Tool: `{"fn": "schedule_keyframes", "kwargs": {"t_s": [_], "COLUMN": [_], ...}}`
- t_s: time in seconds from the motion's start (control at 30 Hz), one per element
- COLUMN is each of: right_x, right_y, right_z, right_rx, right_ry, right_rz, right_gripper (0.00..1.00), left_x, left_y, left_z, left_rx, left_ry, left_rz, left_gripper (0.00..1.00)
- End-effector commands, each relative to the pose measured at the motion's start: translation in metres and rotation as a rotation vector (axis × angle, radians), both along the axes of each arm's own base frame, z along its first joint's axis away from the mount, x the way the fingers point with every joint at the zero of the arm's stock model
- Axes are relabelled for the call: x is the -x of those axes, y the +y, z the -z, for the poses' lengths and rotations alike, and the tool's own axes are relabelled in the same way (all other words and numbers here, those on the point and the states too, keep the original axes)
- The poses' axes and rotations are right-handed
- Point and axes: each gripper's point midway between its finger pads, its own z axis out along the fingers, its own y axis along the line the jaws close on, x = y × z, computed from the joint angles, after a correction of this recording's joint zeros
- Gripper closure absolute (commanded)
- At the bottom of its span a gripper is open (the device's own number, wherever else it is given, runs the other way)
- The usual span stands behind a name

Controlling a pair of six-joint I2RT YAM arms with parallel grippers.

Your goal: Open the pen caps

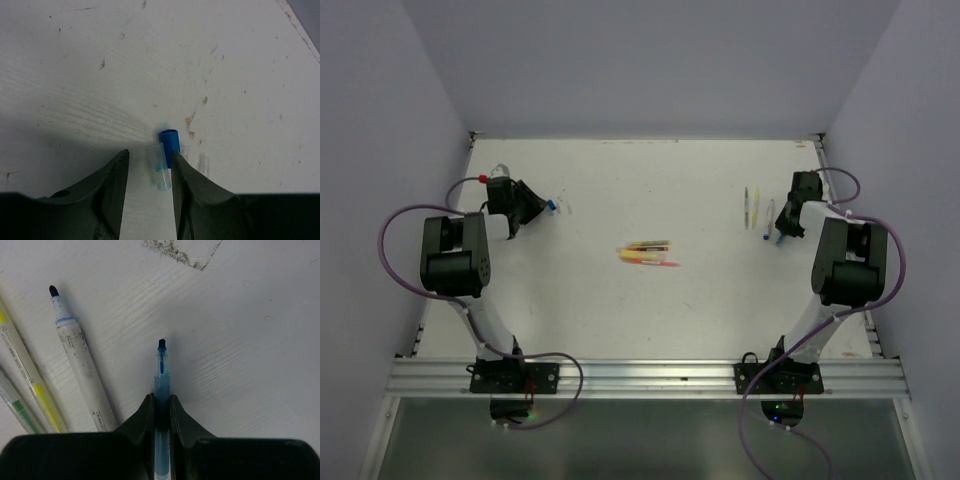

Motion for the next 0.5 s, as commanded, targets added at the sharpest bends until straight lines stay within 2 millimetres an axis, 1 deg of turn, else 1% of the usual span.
{"fn": "schedule_keyframes", "kwargs": {"t_s": [0.0,0.1,0.17,0.2,0.27,0.3,0.33,0.37,0.4,0.47], "right_x": [-0.014,-0.016,-0.017,-0.018,-0.018,-0.019,-0.019,-0.018,-0.019,-0.019], "right_y": [0.009,0.014,0.015,0.016,0.017,0.017,0.018,0.017,0.019,0.019], "right_z": [0.003,0.004,0.004,0.003,0.004,0.003,0.002,0.003,0.002,0.001], "right_rx": [-0.029,-0.041,-0.049,-0.049,-0.053,-0.057,-0.059,-0.058,-0.061,-0.063], "right_ry": [-0.029,-0.028,-0.029,-0.031,-0.028,-0.032,-0.032,-0.031,-0.034,-0.036], "right_rz": [-0.04,-0.062,-0.067,-0.069,-0.073,-0.073,-0.076,-0.075,-0.079,-0.082], "right_gripper": [0.96,0.93,0.89,0.87,0.85,0.82,0.77,0.74,0.73,0.69], "left_x": [0.0,0.0,0.0,-0.001,-0.001,-0.001,0.0,0.001,0.002,0.004], "left_y": [0.006,0.005,0.005,0.005,0.005,0.003,0.002,0.001,-0.002,-0.004], "left_z": [0.005,-0.003,-0.008,-0.015,-0.019,-0.024,-0.025,-0.028,-0.034,-0.038], "left_rx": [-0.015,-0.011,-0.012,-0.013,-0.014,-0.01,-0.007,-0.003,0.005,0.015], "left_ry": [0.011,-0.003,-0.014,-0.031,-0.037,-0.047,-0.049,-0.054,-0.071,-0.081], "left_rz": [-0.013,-0.012,-0.012,-0.01,-0.007,0.0,0.004,0.01,0.02,0.026], "left_gripper": [0.57,0.53,0.53,0.52,0.52,0.52,0.51,0.51,0.51,0.5]}}
